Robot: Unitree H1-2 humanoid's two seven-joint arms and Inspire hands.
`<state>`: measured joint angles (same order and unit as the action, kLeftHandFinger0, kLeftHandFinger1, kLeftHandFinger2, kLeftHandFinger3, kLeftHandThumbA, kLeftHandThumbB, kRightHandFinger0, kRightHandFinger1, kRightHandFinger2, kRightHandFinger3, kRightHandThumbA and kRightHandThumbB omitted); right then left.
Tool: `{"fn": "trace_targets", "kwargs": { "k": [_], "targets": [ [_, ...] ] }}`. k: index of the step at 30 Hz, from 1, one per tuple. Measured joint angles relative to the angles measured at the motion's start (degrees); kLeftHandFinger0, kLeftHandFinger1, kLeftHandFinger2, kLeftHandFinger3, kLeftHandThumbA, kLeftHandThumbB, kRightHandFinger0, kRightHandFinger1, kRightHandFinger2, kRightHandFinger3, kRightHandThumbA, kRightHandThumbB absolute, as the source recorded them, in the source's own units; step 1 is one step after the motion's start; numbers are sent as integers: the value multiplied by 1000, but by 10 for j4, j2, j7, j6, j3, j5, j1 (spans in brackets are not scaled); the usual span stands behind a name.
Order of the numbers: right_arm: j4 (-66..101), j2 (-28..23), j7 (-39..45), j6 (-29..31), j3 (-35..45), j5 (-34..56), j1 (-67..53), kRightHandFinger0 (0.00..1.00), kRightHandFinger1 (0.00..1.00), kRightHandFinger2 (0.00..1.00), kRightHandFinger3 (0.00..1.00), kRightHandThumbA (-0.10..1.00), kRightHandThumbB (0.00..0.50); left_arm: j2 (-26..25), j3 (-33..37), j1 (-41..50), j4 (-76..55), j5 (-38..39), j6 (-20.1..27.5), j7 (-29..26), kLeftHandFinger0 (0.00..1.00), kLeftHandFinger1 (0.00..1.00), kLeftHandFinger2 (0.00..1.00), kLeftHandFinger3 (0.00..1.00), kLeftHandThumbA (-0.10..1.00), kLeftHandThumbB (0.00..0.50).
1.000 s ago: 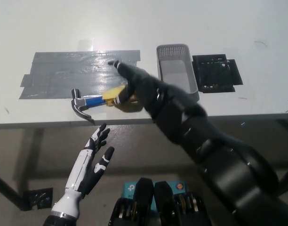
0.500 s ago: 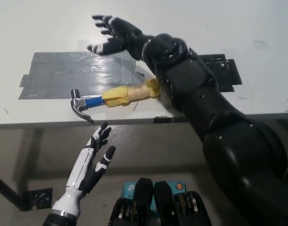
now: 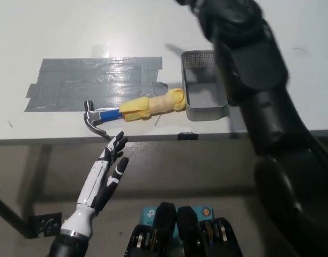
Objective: The robot picks the hammer placed on top of the gray container with right hand and places it on the grey area of the desk
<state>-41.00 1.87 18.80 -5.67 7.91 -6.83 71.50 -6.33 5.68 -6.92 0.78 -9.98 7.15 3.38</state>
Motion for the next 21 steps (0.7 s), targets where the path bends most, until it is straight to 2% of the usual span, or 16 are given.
{"fn": "trace_targets", "kwargs": {
  "k": [3,7,10,15,16,19,20,21],
  "targets": [
    [64,-20,5,-7,1,1,-58,1000,1000,1000,1000,1000,364,0,0,0,5,0,0,0,1000,1000,1000,1000,979,80],
    [138,-44,8,-18,4,3,-140,1000,1000,1000,1000,1000,402,0,0,0,11,1,0,0,1000,1000,1000,1000,1000,63],
    [195,-61,9,-26,7,5,-210,1000,1000,1000,1000,1000,383,0,-1,0,18,1,0,0,1000,1000,1000,1000,1000,64],
    [278,-77,9,-33,15,12,-321,1000,1000,1000,1000,1000,379,0,-1,0,23,3,0,0,1000,1000,1000,1000,1000,58],
    [303,-80,9,-35,17,14,-355,1000,1000,1000,1000,1000,395,0,-1,0,25,3,0,0,1000,1000,1000,1000,1000,57],
    [363,-79,8,-38,18,17,-435,1000,1000,1000,1000,1000,355,0,-2,2,29,5,0,0,1000,1000,1000,1000,1000,48],
    [381,-78,8,-38,18,18,-462,1000,1000,1000,1000,1000,316,0,-2,4,31,5,0,0,1000,1000,1000,1000,1000,51],
    [400,-76,8,-38,18,19,-485,1000,1000,1000,1000,1000,250,0,-2,5,32,6,0,0,1000,1000,1000,1000,1000,52]
  ]
}}
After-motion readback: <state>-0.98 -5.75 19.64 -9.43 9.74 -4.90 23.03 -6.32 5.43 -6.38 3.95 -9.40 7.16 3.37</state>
